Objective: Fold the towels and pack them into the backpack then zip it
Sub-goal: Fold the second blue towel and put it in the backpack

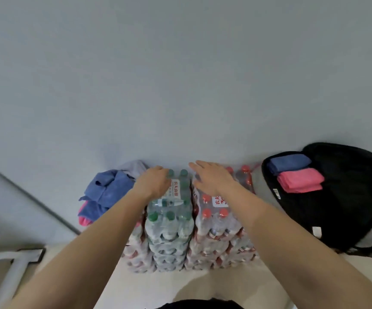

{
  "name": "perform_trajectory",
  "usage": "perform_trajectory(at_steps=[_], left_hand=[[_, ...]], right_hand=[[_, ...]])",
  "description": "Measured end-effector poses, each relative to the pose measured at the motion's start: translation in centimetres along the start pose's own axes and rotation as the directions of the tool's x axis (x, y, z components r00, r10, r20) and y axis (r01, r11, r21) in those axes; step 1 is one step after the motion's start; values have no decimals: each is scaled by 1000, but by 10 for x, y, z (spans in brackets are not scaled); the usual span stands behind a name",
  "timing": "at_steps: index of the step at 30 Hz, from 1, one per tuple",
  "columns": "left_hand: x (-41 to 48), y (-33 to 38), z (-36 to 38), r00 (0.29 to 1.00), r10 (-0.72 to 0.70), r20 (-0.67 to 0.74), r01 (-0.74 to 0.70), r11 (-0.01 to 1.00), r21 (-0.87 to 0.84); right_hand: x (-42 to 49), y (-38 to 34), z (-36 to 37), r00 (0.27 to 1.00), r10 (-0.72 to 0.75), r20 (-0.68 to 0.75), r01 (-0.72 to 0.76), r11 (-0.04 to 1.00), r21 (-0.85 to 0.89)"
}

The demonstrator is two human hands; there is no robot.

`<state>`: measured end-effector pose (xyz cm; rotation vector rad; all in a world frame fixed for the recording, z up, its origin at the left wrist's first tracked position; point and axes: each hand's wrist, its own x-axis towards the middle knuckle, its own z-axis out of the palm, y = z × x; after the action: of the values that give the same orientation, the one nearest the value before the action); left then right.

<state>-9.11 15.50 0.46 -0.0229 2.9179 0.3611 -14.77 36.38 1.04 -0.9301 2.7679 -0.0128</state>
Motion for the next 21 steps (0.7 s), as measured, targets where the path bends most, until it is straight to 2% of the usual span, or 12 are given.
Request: perform_trajectory(at_steps=[4, 7, 13, 16, 18, 19, 21], left_hand=[[-42, -60, -3, 994, 13, -107, -10, 1000, 29], [-65, -105, 2, 979, -87, -187, 86, 996, -18], [-95, -167, 25, 953, -277, -125, 269, 960, -77], [-98, -180, 38, 954, -284, -92, 269, 951, -151], [-96, -180, 42, 948, -293, -120, 268, 945, -188], [-94, -179, 43, 933, -328, -150, 294, 933, -208], [-90, -175, 41, 854, -479, -206, 400, 855, -329]], right_hand=[[32, -63, 7, 996, -74, 50, 73, 997, 14], [50, -108, 14, 992, -123, 33, 122, 992, 36], [69, -183, 43, 978, -207, 19, 205, 977, 65], [71, -202, 58, 985, -172, 15, 170, 982, 84], [73, -209, 62, 991, -134, -15, 134, 984, 118], [75, -211, 62, 993, -115, -27, 118, 984, 135], [79, -214, 61, 995, -85, -45, 91, 985, 149]])
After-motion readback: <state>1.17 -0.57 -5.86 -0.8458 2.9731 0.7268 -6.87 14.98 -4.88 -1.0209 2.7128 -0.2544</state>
